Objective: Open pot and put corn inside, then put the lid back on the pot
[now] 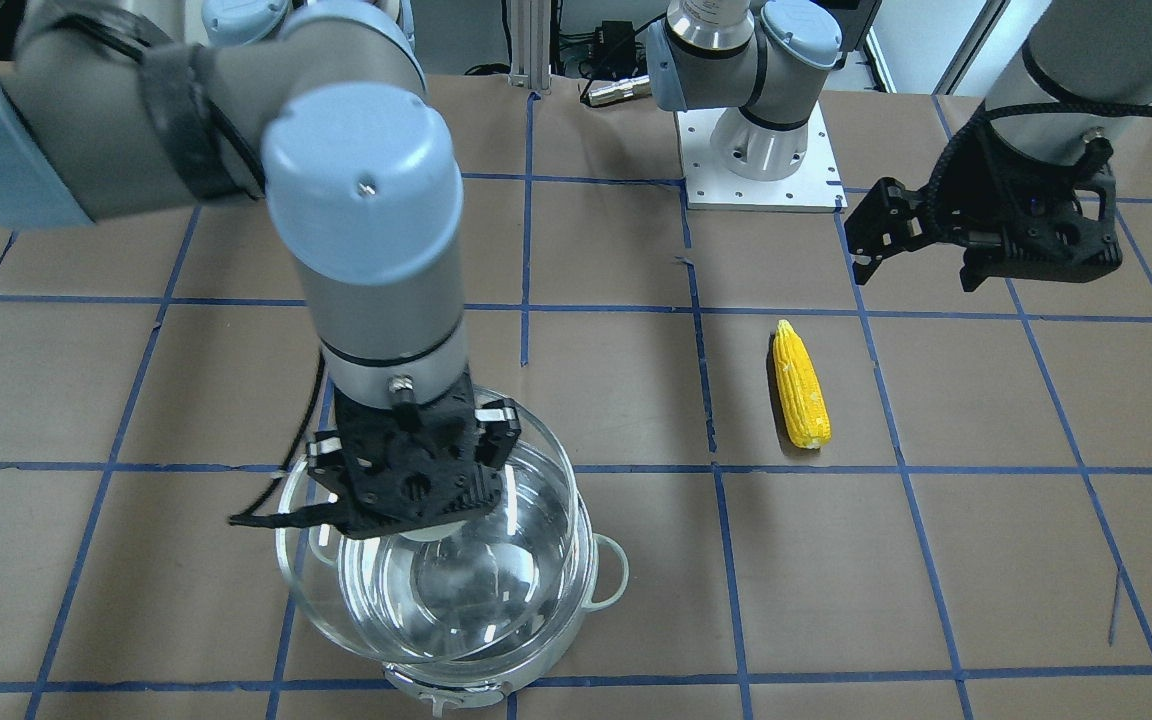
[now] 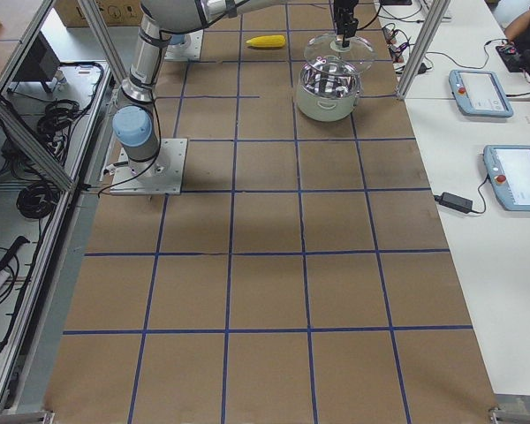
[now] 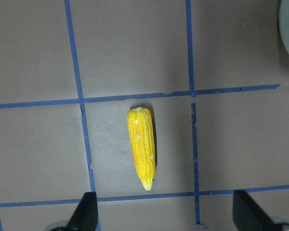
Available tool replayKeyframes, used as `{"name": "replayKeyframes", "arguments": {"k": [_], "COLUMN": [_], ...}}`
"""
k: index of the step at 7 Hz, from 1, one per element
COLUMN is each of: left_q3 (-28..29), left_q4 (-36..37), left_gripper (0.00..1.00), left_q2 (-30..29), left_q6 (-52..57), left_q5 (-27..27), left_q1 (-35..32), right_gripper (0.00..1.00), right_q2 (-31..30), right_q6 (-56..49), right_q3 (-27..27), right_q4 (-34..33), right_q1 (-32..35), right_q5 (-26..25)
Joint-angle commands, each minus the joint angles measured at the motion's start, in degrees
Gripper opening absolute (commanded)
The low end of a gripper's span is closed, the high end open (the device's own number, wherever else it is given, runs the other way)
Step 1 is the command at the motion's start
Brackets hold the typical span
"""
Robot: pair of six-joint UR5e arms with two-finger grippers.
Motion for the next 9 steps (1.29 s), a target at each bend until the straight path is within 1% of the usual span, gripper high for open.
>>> {"name": "replayKeyframes", "arguments": {"k": [1,3,4,5,6,7,8,9], "left_q3": [-8.8,-17.6,-22.4,-27.5,-31.0,-32.1,-32.4,-32.0], "left_q4": [4.2,15.8,25.7,33.0,40.4,44.2,45.2,46.3], "left_gripper": [1.0,1.0,1.0,1.0,1.0,1.0,1.0,0.86], "left_q2": [0.0,-1.8,-2.6,-4.3,-6.0,-7.7,-9.7,-10.5], "left_q6": [1.0,1.0,1.7,1.5,1.5,1.6,1.3,1.5], "left_q5": [0.1,-0.2,-0.2,-0.2,-0.2,-0.3,-0.2,-0.2], "left_q1": [1.2,1.0,1.1,1.0,1.0,1.0,0.6,0.6], "right_gripper": [0.26,0.08,0.07,0.07,0.07,0.07,0.07,0.07], "right_q2": [-0.3,0.2,0.3,0.6,0.7,0.7,1.3,1.9], "right_q6": [-4.4,-3.6,-3.5,-3.5,-3.4,-3.5,-3.4,-3.3], "right_q3": [-2.2,-1.4,-1.3,-1.3,-1.3,-1.3,-1.3,-1.3], "right_q4": [2.5,3.3,5.1,5.0,4.8,4.8,4.7,4.3], "right_q1": [-4.8,-6.1,-6.3,-7.2,-8.4,-9.5,-9.6,-9.5], "right_q5": [-0.3,-0.3,-0.1,1.2,3.3,3.3,3.3,3.3]}}
